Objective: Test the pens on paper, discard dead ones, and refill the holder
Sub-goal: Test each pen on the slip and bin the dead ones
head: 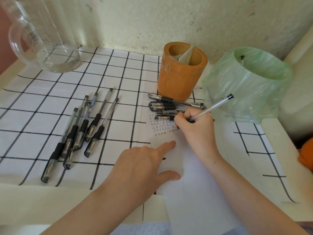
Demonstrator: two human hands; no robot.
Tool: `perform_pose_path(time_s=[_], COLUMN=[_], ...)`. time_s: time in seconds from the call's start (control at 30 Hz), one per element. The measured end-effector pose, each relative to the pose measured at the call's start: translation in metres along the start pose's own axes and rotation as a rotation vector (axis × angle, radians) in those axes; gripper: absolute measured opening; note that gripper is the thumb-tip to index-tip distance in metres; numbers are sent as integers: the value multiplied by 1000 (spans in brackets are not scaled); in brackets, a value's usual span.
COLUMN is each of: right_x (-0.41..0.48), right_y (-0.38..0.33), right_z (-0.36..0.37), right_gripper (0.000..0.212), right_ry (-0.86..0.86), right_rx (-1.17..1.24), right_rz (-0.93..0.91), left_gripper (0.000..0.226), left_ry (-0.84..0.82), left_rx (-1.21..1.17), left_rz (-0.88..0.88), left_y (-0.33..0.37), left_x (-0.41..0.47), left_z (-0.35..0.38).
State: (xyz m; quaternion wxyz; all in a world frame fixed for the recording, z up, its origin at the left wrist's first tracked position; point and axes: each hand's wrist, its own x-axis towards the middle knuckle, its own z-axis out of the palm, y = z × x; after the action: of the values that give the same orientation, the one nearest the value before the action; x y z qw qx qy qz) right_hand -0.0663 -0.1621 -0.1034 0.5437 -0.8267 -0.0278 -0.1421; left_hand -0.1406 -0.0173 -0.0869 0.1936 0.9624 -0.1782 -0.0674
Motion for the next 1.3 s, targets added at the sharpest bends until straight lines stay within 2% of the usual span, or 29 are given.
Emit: perform_pose_path(time_s=[0.43,0.57,0.63,0.77,0.87,0.93,1.03,1.17,1.3], right_x=[-1,1,4,6,3,0,-5,-7,-8], right_y=[-3,-6,-11,-27,-40,-44,-43,-42,-45], right_z=[-1,-3,-9,-27,-34,-36,-34,-31,-29], right_gripper=[47,40,34,38,25,22,26,35,34], right_ry=[6,6,18,-82,-222,-273,-241,-199,-211], right_rx=[26,39,190,530,682,649,536,502,508], right_rz=[21,87,205,448,519,493,456,439,412], left_gripper=[69,68,66,41,45,54,64,68,71], left_ry=[-22,-10,26,151,177,172,194,224,233], left_rx=[11,-27,-133,-621,-763,-793,-766,-747,-751], left_rz=[-8,-3,0,-86,-136,-136,-92,-59,-55], left_y=[2,2,2,-1,-7,-6,-5,-6,-7], left_x=[0,-1,0,1,8,11,10,7,7], left_z=[-4,-6,-9,-20,-23,-24,-23,-23,-23])
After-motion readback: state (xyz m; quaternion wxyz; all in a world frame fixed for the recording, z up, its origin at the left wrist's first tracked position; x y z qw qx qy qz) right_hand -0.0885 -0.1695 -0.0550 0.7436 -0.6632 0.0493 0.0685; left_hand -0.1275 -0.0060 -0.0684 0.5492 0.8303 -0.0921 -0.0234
